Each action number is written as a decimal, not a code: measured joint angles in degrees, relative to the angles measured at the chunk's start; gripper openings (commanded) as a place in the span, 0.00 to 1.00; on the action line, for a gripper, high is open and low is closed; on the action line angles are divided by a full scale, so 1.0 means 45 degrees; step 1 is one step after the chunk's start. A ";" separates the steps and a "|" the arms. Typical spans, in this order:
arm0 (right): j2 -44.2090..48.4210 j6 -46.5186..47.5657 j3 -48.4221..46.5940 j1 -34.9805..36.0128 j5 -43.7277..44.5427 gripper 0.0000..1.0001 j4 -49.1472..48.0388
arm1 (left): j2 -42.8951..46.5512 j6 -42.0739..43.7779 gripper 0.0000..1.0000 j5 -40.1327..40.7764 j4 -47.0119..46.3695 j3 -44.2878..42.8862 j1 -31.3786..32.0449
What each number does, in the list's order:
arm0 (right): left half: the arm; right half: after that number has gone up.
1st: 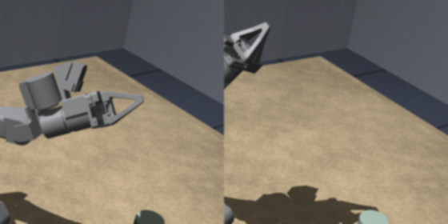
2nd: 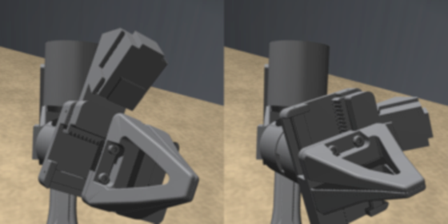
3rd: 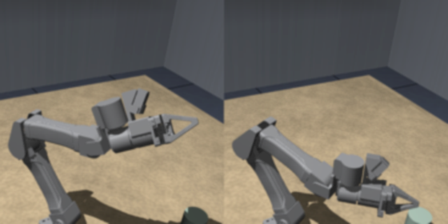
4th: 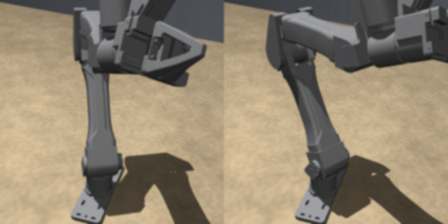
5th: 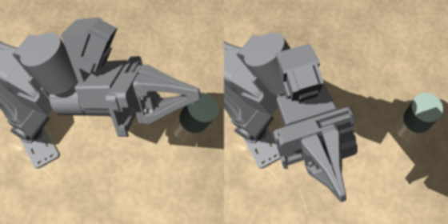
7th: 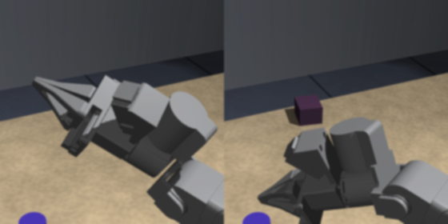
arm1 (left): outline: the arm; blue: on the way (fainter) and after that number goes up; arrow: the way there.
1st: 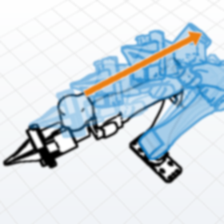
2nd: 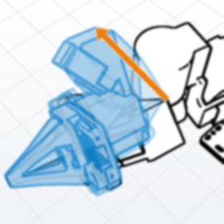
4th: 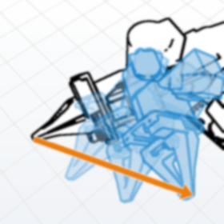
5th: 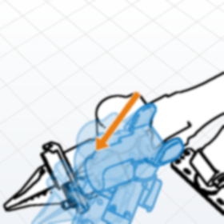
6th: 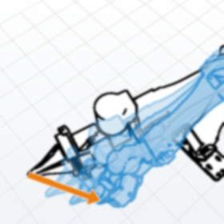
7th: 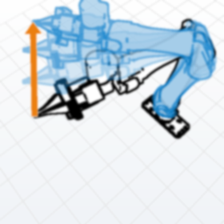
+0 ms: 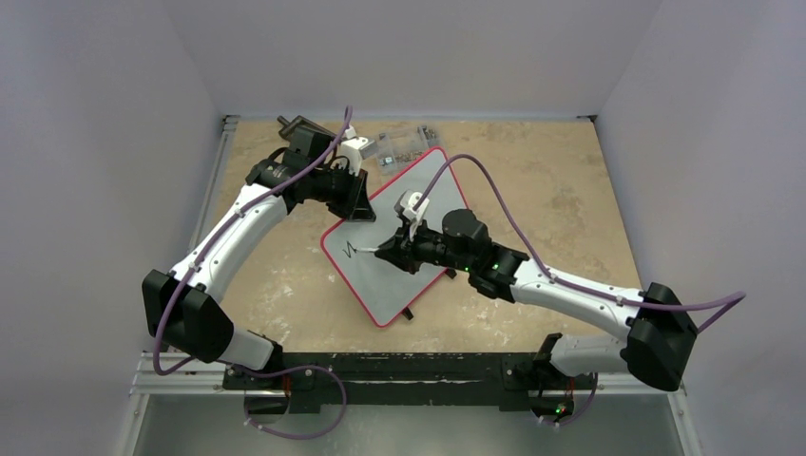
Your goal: Write a sentence on the whiteboard
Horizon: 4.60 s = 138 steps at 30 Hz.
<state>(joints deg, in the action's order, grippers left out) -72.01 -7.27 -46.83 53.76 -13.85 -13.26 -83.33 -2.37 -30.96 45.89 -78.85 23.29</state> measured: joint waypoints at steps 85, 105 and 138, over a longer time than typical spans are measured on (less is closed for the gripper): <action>0.1491 -0.0155 0.0525 -0.0029 0.1370 0.00 -0.0223 | 0.0248 -0.0568 0.00 0.0986 0.0389 -0.0355 0.0699; 0.0835 -0.0189 0.0141 -0.0029 0.0831 0.00 -0.0471 | 0.0287 -0.0568 0.00 0.1064 0.0364 -0.0306 0.0699; 0.1282 -0.0403 0.0913 -0.0015 0.1175 0.00 -0.0282 | 0.0330 -0.0568 0.00 0.1122 0.0330 -0.0253 0.0699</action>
<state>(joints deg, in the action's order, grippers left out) -66.24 -9.08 -42.72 53.69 -8.56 -14.52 -81.84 -4.93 -25.91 47.37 -79.99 26.44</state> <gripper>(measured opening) 0.085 0.093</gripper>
